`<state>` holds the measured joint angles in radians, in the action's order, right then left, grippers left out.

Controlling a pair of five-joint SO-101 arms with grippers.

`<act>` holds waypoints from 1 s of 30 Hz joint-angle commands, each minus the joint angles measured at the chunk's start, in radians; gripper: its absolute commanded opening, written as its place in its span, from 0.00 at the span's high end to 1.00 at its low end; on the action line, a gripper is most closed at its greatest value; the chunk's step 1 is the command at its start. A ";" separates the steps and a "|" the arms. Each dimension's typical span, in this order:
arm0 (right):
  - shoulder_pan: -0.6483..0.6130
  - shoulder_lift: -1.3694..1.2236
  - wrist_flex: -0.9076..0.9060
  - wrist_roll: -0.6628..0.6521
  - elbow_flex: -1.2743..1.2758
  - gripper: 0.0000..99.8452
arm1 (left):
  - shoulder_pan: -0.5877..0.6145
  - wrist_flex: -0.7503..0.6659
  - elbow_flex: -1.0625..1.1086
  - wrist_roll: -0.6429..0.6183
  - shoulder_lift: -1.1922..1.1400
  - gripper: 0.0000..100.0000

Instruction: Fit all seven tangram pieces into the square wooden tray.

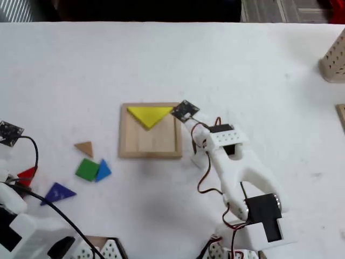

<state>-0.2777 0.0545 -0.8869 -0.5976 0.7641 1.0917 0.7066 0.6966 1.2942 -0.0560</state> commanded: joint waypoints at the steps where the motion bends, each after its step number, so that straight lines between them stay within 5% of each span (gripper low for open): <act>1: -0.025 0.024 -0.022 -0.011 0.005 0.98 | -0.016 -0.103 -0.031 0.017 -0.142 0.66; 11: -0.025 0.024 -0.022 -0.011 0.005 0.98 | -0.018 -0.147 -0.049 0.017 -0.262 0.67; 17: -0.025 0.024 -0.022 -0.011 0.005 0.98 | -0.031 -0.140 -0.054 0.017 -0.259 0.77; 30: -0.025 0.024 -0.022 -0.011 0.005 0.98 | -0.033 0.176 -0.061 0.009 0.010 0.72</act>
<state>-0.2793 0.0545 -0.8899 -0.5976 0.7641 1.0733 0.8416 0.6398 1.3004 -0.0621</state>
